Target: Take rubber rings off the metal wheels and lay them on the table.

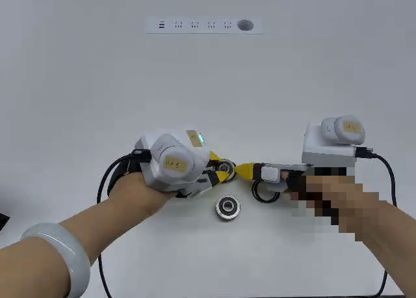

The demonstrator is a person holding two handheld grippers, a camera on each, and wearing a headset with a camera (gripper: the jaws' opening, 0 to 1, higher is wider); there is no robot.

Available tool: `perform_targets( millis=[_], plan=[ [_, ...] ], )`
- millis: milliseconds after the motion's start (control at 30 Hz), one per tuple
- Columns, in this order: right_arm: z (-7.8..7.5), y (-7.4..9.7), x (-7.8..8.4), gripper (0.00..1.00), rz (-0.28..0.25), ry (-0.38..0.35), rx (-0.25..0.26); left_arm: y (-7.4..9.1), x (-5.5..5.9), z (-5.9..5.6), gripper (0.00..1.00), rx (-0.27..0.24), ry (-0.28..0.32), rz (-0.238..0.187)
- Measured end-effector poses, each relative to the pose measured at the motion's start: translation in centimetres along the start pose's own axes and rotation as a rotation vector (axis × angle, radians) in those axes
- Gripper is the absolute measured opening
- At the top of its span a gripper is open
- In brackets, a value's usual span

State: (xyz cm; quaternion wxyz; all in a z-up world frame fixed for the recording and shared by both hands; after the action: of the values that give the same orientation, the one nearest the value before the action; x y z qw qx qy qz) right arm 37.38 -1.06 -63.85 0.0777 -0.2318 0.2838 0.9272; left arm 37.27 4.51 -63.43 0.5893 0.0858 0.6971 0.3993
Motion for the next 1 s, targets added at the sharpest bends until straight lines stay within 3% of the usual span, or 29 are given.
perform_targets(
  millis=[467,533,600,633,700,800,1000],
  plan=[
    [1.1,-0.3,-0.3,0.01,-0.005,-0.01,-0.024,0.0,0.0,0.0,0.13,0.0,-0.002,0.005],
    [1.4,-0.3,-0.3,0.01,-0.007,-0.012,-0.036,0.0,-0.1,0.0,0.13,0.0,-0.002,0.005],
    [2.5,-0.4,-0.2,0.01,0.007,-0.002,-0.08,0.0,-0.1,0.0,0.13,-0.001,-0.003,0.006],
    [3.0,-0.5,-0.7,0.01,-0.029,-0.008,-0.097,0.0,-0.1,0.0,0.13,0.0,-0.003,0.006],
    [2.6,-0.3,-0.5,0.01,-0.01,0.04,-0.058,0.0,-0.1,0.0,0.13,0.0,-0.003,0.006],
    [2.3,-0.1,-0.5,0.01,-0.02,0.003,-0.062,0.0,-0.1,0.0,0.13,0.001,-0.004,0.007],
    [1.9,0.0,-0.5,0.02,-0.021,-0.001,-0.038,0.0,-0.1,0.0,0.13,0.006,-0.012,0.004]
  ],
)
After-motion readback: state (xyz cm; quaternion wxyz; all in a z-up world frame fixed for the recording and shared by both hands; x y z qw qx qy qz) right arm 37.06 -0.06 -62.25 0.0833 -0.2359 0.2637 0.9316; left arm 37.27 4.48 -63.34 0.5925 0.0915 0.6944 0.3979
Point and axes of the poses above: the centre of the closed fingertips' face, and the gripper's own axes: y roughly backward along the fingers, z roughly to its left, x roughly out of its underside, the point moved 3 cm from there along y, roughly backward along the fingers, and after that the axes turned 1 degree about y, right-handed, at the moved point
